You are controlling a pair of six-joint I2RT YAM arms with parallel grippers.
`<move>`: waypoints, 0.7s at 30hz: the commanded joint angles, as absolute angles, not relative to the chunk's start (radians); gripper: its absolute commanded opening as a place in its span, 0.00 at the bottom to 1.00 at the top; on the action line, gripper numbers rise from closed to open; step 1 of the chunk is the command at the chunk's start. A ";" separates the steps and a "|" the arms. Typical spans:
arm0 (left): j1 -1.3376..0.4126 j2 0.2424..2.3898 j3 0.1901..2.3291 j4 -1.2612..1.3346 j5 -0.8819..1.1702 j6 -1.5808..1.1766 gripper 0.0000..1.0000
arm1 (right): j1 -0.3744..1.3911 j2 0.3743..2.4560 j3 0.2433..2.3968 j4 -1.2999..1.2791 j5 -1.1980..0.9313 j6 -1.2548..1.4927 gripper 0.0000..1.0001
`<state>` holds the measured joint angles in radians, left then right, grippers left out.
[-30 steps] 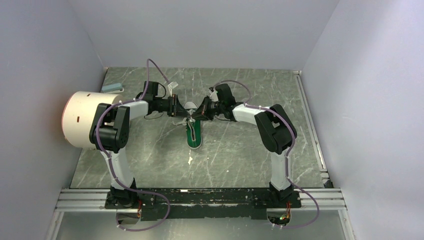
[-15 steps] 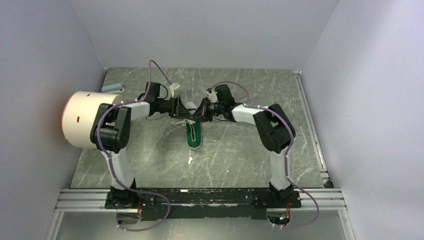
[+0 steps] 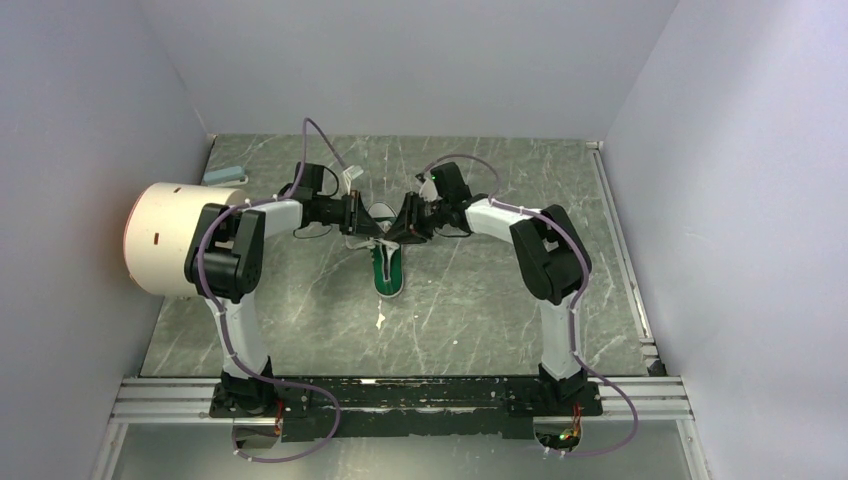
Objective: Tie the shoes
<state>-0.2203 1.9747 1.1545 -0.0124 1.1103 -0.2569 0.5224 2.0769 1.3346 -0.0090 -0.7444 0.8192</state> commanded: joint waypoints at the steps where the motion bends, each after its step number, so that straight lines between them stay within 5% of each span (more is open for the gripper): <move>1: -0.233 2.017 1.176 -0.110 1.082 -0.187 0.13 | 0.505 2.026 1.432 -0.137 -0.710 0.640 0.40; 8: -0.233 2.026 1.199 -0.138 1.084 -0.176 0.12 | 0.485 1.945 1.350 -0.214 -0.664 0.411 0.49; 21: -0.233 2.024 1.217 -0.178 1.090 -0.159 0.10 | 0.603 1.833 1.210 -0.070 -0.702 0.316 0.45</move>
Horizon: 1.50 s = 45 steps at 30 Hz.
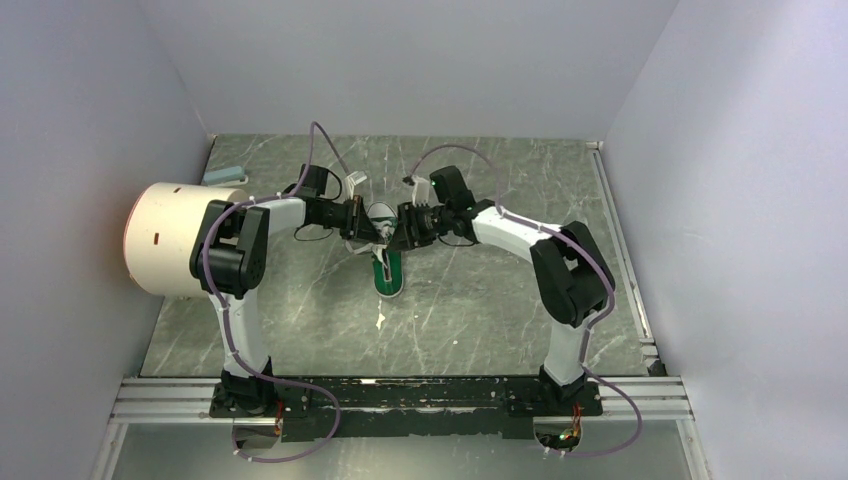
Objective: Tie the shoes
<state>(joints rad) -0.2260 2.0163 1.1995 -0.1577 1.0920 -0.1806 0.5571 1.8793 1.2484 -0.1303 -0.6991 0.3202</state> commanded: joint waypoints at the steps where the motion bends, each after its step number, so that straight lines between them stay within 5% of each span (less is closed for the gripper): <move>1: -0.233 2.023 1.215 -0.178 1.091 -0.160 0.10 | 0.627 1.827 1.195 -0.050 -0.701 0.333 0.45; 29: -0.233 2.027 1.203 -0.178 1.109 -0.157 0.09 | 0.700 1.927 1.222 0.037 -0.436 0.413 0.34; 36: -0.233 2.012 1.195 -0.189 1.102 -0.151 0.09 | 0.702 1.904 1.230 0.005 -0.415 0.404 0.00; 40: -0.233 1.999 1.194 -0.187 1.097 -0.155 0.11 | 0.700 1.877 1.231 -0.049 -0.434 0.397 0.00; 42: -0.233 1.991 1.193 -0.194 1.087 -0.156 0.17 | 0.699 1.855 1.219 -0.051 -0.448 0.407 0.00; 45: -0.227 1.969 1.214 -0.264 1.017 -0.149 0.47 | 0.695 1.842 1.239 -0.124 -0.491 0.408 0.00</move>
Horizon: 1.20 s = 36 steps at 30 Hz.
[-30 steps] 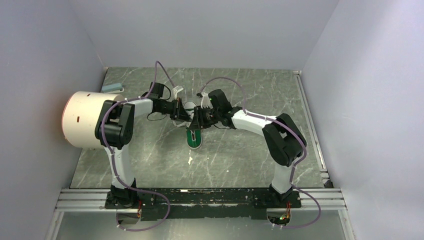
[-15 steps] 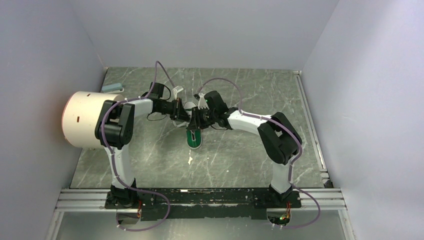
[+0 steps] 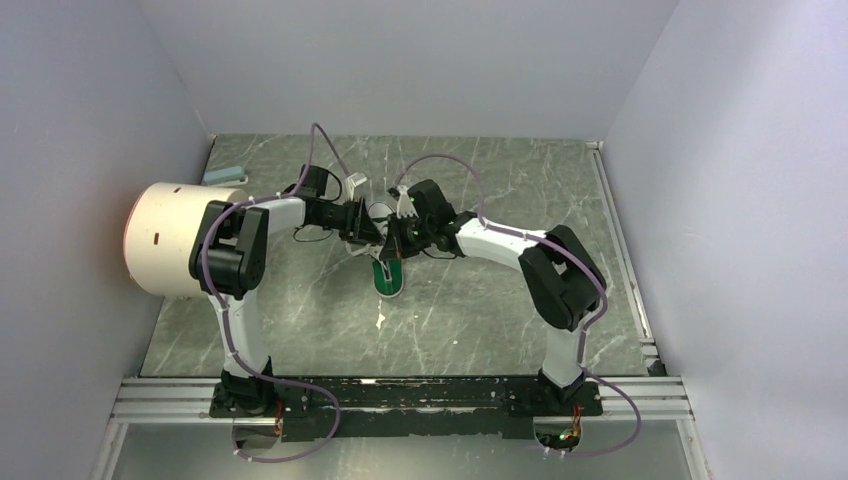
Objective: Tie the shoes
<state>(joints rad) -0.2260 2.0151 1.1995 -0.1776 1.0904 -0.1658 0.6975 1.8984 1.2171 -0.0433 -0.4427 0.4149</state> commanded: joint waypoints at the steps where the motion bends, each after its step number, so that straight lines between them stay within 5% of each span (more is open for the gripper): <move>1: -0.219 1.949 1.224 -0.303 0.954 -0.158 0.56 | 0.688 1.843 1.254 -0.168 -0.516 0.408 0.00; 4: -0.180 1.870 1.213 -0.374 0.787 -0.226 0.91 | 0.659 1.844 1.269 -0.297 -0.629 0.420 0.00; 5: -0.171 1.846 1.212 -0.403 0.744 -0.236 0.96 | 0.647 1.845 1.265 -0.321 -0.673 0.419 0.00; 13: -0.164 1.641 1.124 -0.494 0.426 -0.304 0.97 | 0.577 1.769 1.182 -0.356 -0.718 0.415 0.00; 26: -0.223 1.767 1.096 -0.410 0.327 -0.733 0.52 | 0.563 1.792 1.234 -0.364 -0.732 0.391 0.00; 34: -0.254 1.818 1.031 -0.406 0.266 -0.873 0.59 | 0.564 1.765 1.199 -0.319 -0.712 0.400 0.00; 36: -0.256 1.846 0.996 -0.324 0.318 -0.896 0.50 | 0.563 1.756 1.186 -0.309 -0.709 0.411 0.00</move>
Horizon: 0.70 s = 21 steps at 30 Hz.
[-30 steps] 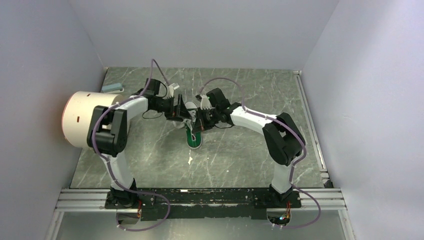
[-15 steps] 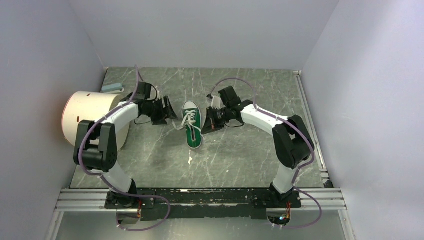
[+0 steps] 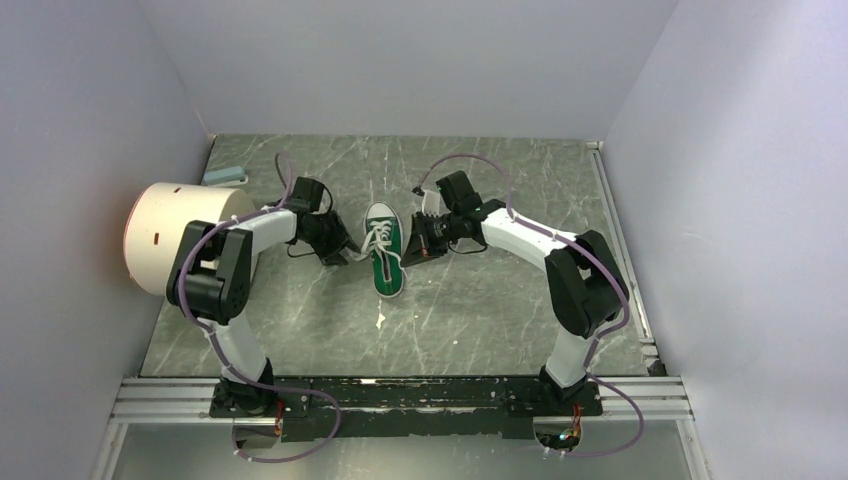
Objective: Tie the shoes
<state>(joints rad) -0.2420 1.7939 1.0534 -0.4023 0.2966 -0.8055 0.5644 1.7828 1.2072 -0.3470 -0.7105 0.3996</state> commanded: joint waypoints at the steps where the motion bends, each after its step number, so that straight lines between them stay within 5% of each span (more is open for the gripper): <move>1: -0.258 1.866 0.992 -0.311 0.334 -0.902 0.45 | 0.564 1.753 1.182 -0.310 -0.708 0.413 0.00; 6: -0.261 1.861 1.046 -0.366 0.252 -0.823 0.05 | 0.564 1.718 1.178 -0.405 -0.662 0.363 0.00; 13: -0.252 1.678 1.159 -0.602 0.004 -0.599 0.05 | 0.524 1.603 1.133 -0.699 -0.274 0.285 0.00; 21: -0.233 1.498 1.221 -0.699 -0.072 -0.457 0.05 | 0.303 1.564 1.097 -0.628 -0.413 0.353 0.00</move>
